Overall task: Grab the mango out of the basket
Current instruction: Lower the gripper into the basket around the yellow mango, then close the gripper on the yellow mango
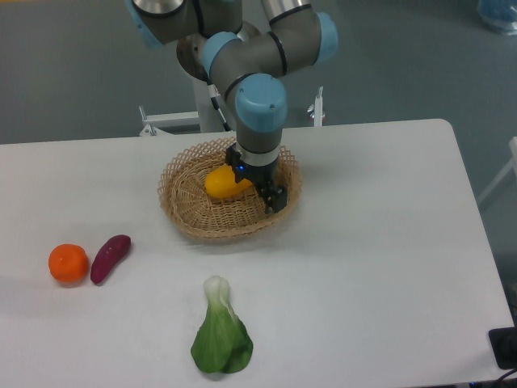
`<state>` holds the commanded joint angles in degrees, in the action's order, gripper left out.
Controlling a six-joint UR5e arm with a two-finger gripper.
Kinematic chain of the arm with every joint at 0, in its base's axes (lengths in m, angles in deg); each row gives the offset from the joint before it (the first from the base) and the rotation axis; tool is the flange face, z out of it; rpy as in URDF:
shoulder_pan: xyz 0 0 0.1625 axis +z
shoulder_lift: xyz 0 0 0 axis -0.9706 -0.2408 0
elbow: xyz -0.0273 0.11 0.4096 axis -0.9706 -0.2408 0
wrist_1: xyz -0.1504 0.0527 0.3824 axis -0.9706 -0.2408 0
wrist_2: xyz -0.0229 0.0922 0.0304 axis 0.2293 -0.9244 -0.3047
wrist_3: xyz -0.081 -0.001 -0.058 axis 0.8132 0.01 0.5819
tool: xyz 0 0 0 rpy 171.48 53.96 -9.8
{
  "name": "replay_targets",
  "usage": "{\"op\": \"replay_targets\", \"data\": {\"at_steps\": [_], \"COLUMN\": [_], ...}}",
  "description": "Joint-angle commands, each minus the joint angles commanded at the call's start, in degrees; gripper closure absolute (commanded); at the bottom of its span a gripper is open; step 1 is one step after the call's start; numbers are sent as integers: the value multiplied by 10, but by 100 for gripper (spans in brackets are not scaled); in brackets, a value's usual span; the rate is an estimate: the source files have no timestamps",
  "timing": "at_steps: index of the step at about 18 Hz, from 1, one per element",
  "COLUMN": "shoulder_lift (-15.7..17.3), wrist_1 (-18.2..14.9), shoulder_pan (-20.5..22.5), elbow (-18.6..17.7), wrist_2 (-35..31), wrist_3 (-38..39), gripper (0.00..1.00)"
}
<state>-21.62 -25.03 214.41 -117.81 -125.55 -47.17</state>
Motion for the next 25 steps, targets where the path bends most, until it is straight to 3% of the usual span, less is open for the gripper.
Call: {"op": "replay_targets", "data": {"at_steps": [13, 25], "shoulder_lift": [7, -9], "wrist_1": [-9, 1], "shoulder_pan": [-28, -40], "elbow": [-25, -38], "wrist_2": [-4, -4], "wrist_3": [4, 10], "gripper": [0, 0]}}
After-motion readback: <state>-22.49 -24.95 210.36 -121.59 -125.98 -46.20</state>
